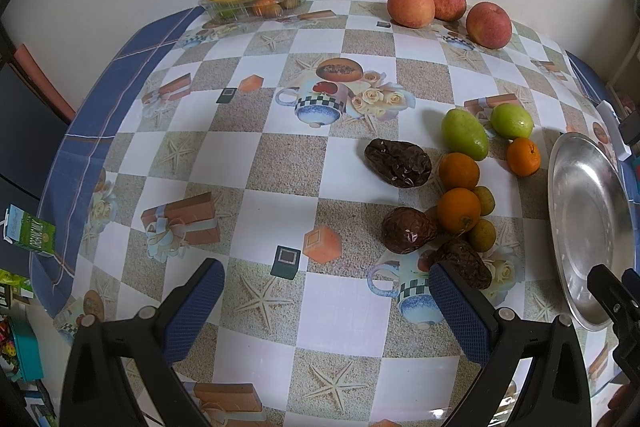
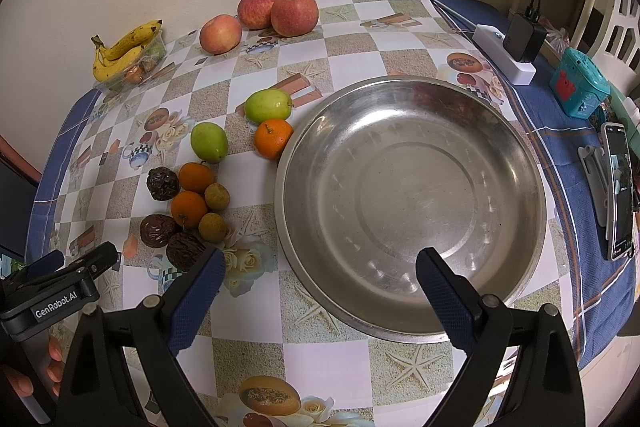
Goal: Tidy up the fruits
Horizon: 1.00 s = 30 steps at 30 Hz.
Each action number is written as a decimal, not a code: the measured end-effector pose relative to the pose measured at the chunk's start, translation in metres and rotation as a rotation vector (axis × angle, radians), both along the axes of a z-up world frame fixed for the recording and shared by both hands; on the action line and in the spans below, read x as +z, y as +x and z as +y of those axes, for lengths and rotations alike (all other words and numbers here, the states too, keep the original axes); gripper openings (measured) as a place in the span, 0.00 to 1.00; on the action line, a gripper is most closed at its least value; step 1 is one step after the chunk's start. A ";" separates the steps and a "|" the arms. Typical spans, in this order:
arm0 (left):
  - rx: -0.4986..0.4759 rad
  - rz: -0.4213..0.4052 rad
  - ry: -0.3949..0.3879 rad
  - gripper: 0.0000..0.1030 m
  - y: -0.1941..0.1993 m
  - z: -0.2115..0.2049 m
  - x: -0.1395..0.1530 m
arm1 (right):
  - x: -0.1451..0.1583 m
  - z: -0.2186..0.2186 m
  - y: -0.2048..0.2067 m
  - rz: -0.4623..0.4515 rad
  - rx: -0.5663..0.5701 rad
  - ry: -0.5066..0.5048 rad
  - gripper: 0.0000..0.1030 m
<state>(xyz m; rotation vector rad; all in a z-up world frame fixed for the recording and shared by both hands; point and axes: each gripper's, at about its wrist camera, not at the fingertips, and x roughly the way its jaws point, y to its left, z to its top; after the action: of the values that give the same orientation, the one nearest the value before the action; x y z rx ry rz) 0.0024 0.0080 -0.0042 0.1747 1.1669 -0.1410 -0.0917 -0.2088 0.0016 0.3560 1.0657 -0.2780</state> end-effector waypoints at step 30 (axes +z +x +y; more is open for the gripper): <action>0.048 -0.070 -0.277 1.00 0.030 0.027 0.013 | 0.019 0.057 0.051 -0.039 0.181 0.020 0.85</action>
<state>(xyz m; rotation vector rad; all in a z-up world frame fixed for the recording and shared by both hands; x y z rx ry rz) 0.0320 0.0347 0.0084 -0.0920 1.0694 -0.2504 -0.0406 -0.1517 0.0205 0.2795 1.0549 -0.0987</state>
